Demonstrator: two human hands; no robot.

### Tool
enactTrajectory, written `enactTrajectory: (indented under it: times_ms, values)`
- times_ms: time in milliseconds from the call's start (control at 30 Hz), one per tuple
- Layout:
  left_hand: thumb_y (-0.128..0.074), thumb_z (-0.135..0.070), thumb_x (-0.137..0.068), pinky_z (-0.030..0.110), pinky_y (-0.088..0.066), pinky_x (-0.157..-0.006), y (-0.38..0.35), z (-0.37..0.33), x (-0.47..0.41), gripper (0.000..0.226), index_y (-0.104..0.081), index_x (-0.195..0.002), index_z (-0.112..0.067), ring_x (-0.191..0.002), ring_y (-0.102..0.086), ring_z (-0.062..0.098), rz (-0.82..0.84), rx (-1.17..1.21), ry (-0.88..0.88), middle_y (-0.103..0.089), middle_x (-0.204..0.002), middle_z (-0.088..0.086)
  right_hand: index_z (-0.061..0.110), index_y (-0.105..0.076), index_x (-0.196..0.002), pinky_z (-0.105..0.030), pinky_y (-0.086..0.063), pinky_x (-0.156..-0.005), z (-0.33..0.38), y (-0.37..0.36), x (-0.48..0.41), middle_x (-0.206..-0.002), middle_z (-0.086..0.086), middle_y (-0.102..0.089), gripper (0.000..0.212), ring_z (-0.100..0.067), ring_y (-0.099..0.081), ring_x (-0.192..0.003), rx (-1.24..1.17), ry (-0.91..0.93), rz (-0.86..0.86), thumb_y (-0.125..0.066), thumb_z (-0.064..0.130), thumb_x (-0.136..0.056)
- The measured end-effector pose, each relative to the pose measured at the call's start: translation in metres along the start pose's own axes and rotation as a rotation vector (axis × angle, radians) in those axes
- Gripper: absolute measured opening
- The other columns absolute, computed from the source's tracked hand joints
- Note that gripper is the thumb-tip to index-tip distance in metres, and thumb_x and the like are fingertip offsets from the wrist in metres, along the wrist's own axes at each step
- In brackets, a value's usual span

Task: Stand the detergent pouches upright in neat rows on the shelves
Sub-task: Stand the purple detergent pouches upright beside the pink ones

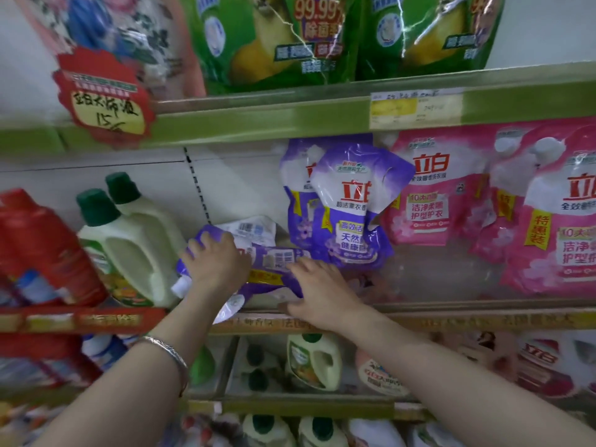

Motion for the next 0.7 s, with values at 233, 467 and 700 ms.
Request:
enactTrajectory:
  times_ms: [233, 467, 700]
  values:
    - [-0.039, -0.046, -0.091, 0.054, -0.023, -0.108, 0.009, 0.038, -0.030, 0.067, -0.012, -0.144, -0.015, -0.131, -0.038, 0.040, 0.083, -0.044, 0.139, -0.042, -0.142, 0.018, 0.013, -0.031, -0.141, -0.042, -0.030, -0.110, 0.024, -0.024, -0.022, -0.143, -0.012, -0.040, 0.057, -0.031, -0.039, -0.130, 0.109, -0.034, -0.033, -0.051, 0.031, -0.090]
    - [-0.048, -0.005, -0.084, 0.041, -0.044, -0.084, 0.017, 0.047, -0.046, 0.042, -0.033, -0.123, -0.009, -0.105, -0.056, 0.043, -0.023, 0.404, 0.083, -0.059, -0.114, 0.024, 0.012, -0.041, -0.135, -0.039, -0.045, -0.092, 0.016, -0.017, -0.025, -0.128, -0.013, -0.056, 0.044, -0.031, -0.053, -0.116, 0.086, -0.088, -0.013, -0.048, 0.022, -0.092]
    - [-0.046, 0.000, -0.083, 0.024, -0.052, -0.057, 0.078, -0.005, -0.033, 0.024, -0.061, -0.075, -0.017, -0.066, -0.063, 0.027, -0.086, 0.941, -0.098, -0.066, -0.072, 0.009, 0.006, -0.064, -0.084, -0.036, -0.042, -0.066, -0.018, 0.013, 0.000, -0.088, -0.020, -0.067, 0.009, -0.037, -0.062, -0.088, -0.200, -0.219, -0.231, -0.056, 0.008, -0.081]
Point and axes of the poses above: each hand's wrist, its own x-axis away from the middle knuckle, its own y-axis out of the back of the hand, z = x × y, the point moved 3 cm from there along -x, towards the middle knuckle
